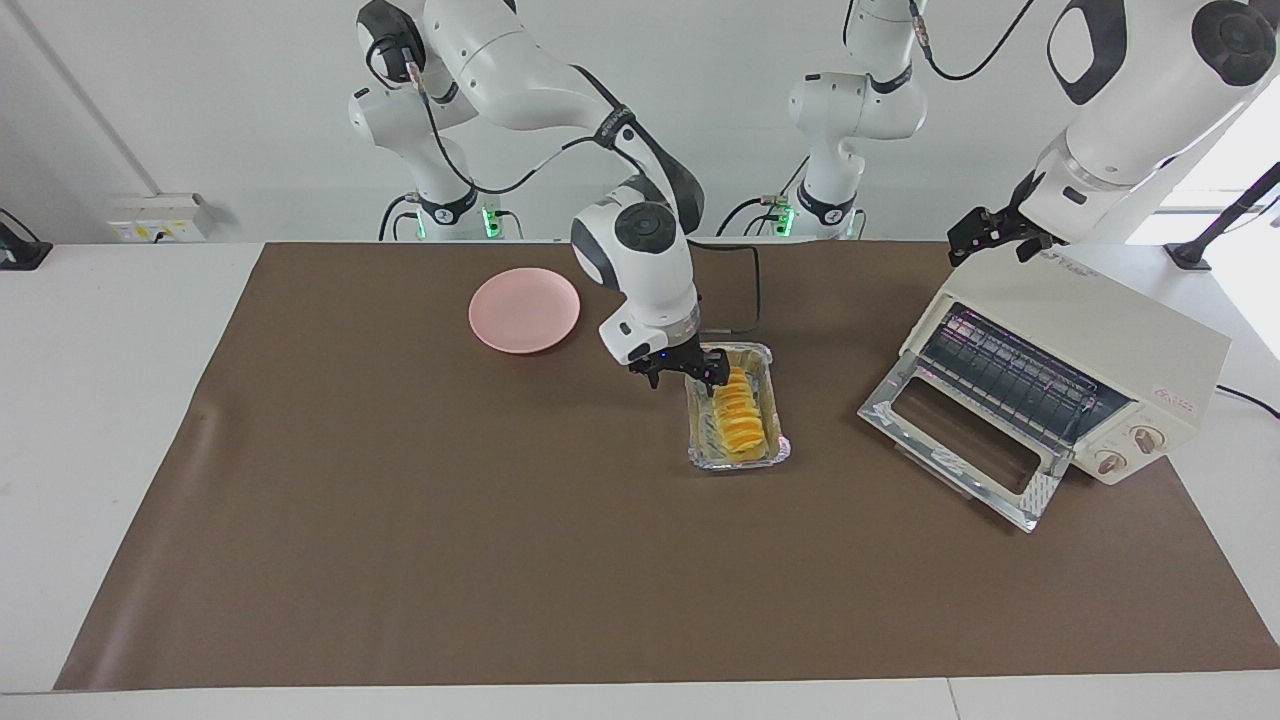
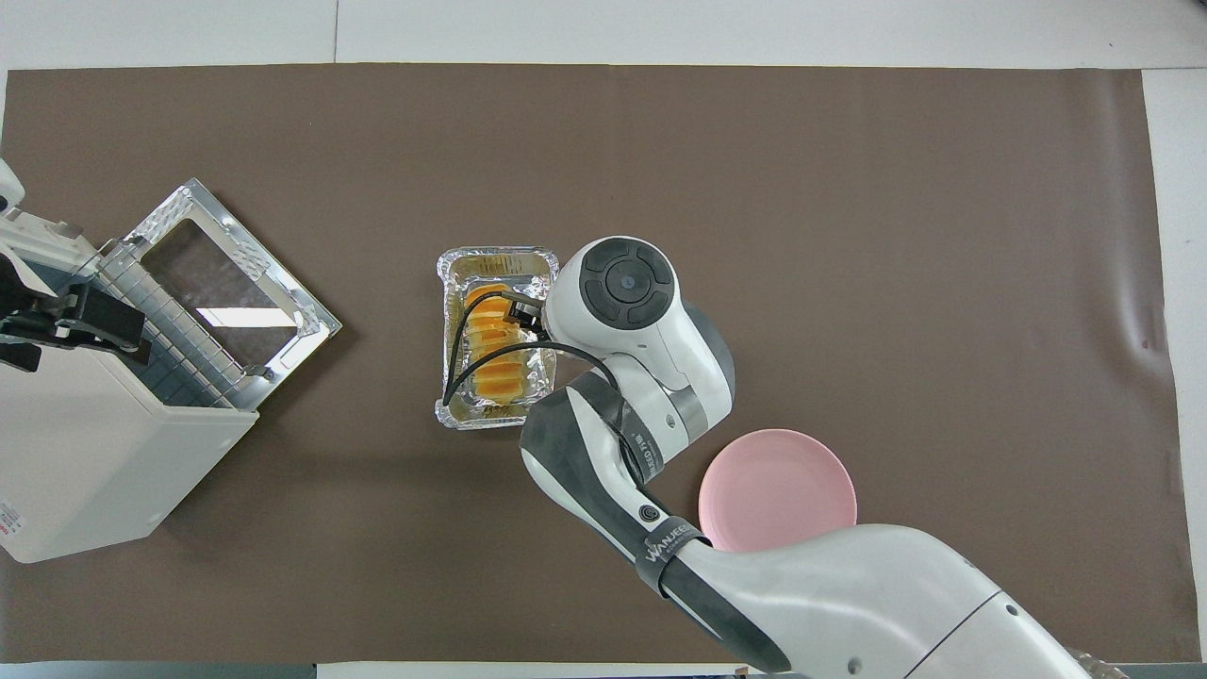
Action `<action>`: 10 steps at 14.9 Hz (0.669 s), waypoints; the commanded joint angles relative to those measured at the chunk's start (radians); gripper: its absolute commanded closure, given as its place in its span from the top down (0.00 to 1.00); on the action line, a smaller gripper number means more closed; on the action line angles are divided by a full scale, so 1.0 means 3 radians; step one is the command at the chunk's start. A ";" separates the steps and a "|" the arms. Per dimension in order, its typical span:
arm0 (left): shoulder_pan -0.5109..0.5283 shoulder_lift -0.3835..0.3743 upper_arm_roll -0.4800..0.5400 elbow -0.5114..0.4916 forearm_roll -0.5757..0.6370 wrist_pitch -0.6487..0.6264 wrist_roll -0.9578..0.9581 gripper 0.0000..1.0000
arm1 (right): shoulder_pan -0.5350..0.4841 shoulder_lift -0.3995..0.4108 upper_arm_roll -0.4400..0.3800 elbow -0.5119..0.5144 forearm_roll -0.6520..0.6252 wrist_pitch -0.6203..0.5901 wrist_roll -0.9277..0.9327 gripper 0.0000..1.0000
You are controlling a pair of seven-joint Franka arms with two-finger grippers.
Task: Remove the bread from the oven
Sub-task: 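Carry the foil tray with the right gripper beside the pink plate, release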
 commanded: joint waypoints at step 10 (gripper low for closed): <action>0.0575 -0.0098 -0.0518 -0.0210 0.0086 0.0228 0.0007 1.00 | 0.0015 -0.0109 0.0023 -0.0502 0.0129 0.0519 0.0037 0.00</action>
